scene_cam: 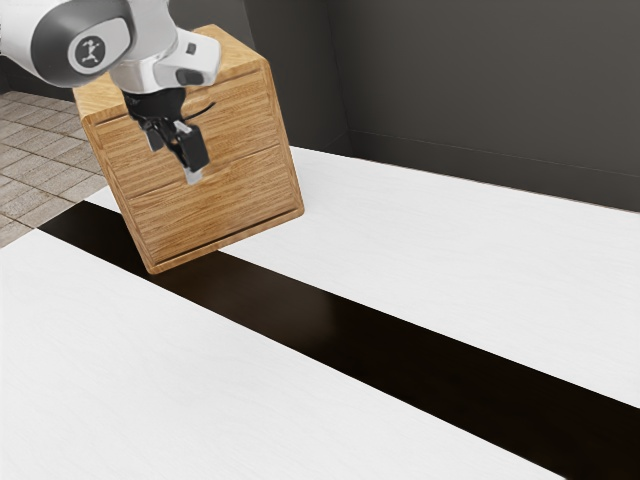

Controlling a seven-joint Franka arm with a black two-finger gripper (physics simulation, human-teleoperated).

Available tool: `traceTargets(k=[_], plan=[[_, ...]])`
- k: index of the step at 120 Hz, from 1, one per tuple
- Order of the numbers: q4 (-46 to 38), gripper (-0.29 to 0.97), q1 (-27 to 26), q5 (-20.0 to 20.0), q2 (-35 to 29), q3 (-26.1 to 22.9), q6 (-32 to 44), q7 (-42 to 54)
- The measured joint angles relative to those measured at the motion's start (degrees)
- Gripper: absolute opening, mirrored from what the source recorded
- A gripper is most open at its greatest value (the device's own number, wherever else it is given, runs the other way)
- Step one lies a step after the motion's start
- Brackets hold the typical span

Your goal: Pull the drawer handle with one arm to open the drawer

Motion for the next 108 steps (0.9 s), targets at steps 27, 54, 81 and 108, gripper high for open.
traceTargets(k=[27, 54, 81, 108], plan=[[0.0, 0.68, 0.2, 9.8, -6.7, -5.8, 1.0, 3.9], [-0.3, 0.68, 0.1, 9.9, -6.7, -7.9, 2.9, 7.3], [-0.6, 0.68, -0.7, 9.5, -7.1, -5.4, 5.9, 9.9], [8.6, 0.68, -6.7, 11.8, -10.3, 2.2, 9.1, 13.2]])
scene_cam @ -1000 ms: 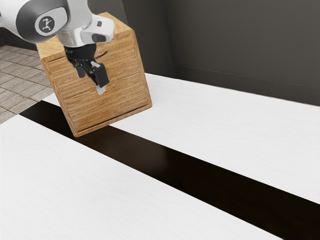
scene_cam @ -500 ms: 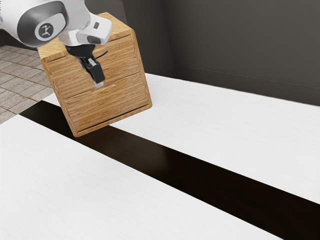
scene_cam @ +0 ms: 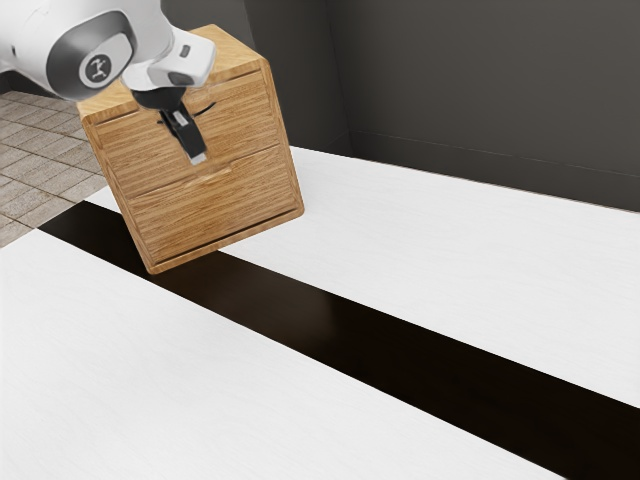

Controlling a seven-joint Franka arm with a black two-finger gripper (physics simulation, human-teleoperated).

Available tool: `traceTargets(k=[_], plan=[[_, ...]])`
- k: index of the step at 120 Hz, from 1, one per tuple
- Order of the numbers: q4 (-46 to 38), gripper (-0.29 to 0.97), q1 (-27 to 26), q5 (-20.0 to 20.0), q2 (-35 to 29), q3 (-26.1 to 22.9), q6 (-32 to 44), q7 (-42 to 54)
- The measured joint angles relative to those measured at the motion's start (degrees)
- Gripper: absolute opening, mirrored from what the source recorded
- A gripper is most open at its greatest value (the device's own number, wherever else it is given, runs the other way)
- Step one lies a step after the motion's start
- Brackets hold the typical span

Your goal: Pull the drawer handle with one arm to open the drawer

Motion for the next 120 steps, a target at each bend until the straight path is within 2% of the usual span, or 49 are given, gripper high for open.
traceTargets(k=[16, 68, 120], plan=[[4.3, 0.68, -4.4, 2.1, -3.3, 1.9, 0.9, 2.3], [10.4, 0.68, -7.4, 5.9, -8.8, 3.7, 7.2, 9.6], [13.2, 0.68, -9.1, 7.7, -10.5, 7.0, 12.8, 15.7]])
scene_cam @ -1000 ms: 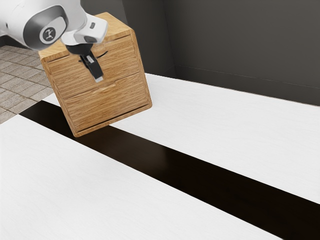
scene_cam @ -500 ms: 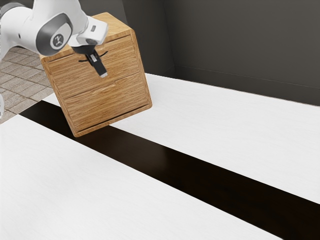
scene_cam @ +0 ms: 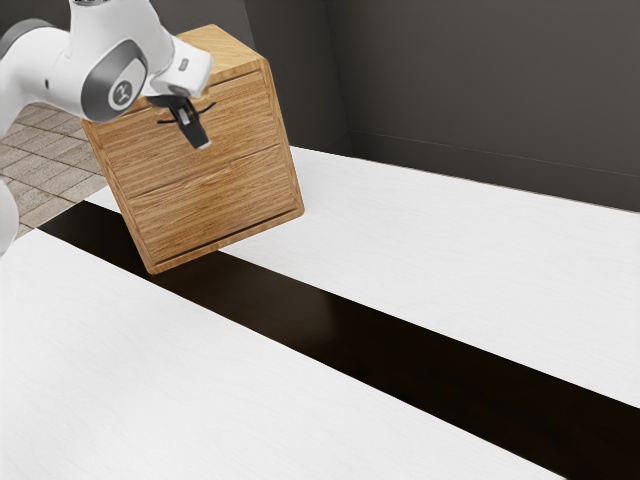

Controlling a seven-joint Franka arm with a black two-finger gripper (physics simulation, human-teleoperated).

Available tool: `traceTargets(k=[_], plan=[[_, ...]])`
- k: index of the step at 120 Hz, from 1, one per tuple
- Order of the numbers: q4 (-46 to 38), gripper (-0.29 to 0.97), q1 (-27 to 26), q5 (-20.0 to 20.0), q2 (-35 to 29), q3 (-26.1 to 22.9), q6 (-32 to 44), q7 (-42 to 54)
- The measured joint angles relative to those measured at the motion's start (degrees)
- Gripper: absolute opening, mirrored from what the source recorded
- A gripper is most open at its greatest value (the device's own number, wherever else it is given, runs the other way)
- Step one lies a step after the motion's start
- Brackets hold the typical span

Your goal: Pull the drawer handle with one arm to open the drawer

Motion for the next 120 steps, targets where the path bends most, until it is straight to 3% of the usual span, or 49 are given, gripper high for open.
traceTargets(k=[58, 120], plan=[[-1.0, 0.68, 0.0, -0.3, -0.3, 1.2, 1.1, 3.4], [-9.2, 0.67, 4.9, -4.9, 4.0, 1.6, 1.1, 4.0]])
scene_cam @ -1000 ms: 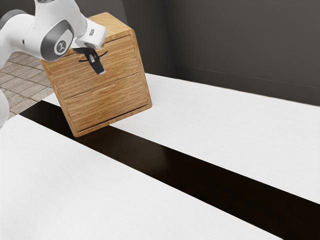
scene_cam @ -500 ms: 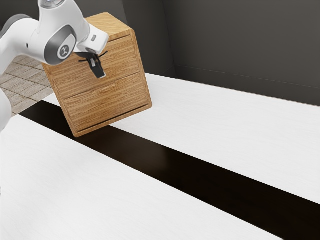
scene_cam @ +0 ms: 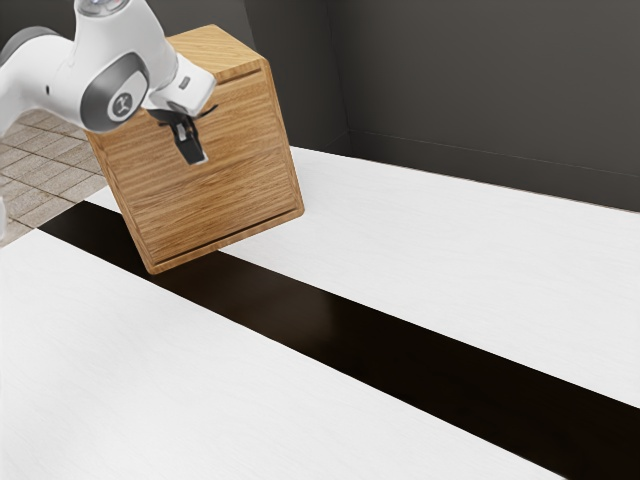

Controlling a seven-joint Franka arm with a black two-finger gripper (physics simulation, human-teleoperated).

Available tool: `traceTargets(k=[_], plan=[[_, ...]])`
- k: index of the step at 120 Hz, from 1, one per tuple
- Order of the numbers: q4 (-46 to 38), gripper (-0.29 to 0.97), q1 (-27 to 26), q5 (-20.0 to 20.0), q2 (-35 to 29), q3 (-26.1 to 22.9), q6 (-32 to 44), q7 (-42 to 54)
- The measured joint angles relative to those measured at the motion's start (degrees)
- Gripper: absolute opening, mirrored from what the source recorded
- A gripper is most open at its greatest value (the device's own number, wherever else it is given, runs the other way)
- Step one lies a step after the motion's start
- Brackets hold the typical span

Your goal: Pull the drawer handle with one arm to open the drawer

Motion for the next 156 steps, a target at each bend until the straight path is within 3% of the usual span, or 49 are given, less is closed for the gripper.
traceTargets(k=[64, 83, 93, 104, 134, 143, 148, 156], plan=[[-10.3, 0.69, 5.4, -6.1, 5.8, 0.0, 0.9, -1.5], [-11.4, 0.61, 5.6, -7.8, 7.5, 0.0, 1.5, -2.0], [-12.6, 0.62, 5.6, -8.6, 8.7, 0.0, 1.6, -2.3], [-14.7, 0.7, 6.4, -9.5, 9.3, 0.0, 2.0, -2.7], [-19.6, 0.67, 10.2, -12.8, 12.3, -0.2, 3.6, -3.8], [-20.4, 0.62, 11.0, -13.7, 13.0, -0.3, 4.2, -4.1], [-20.4, 0.52, 11.2, -14.0, 13.6, -0.3, 4.5, -4.3], [-20.4, 0.53, 11.0, -14.5, 14.4, -0.2, 5.0, -4.5]])
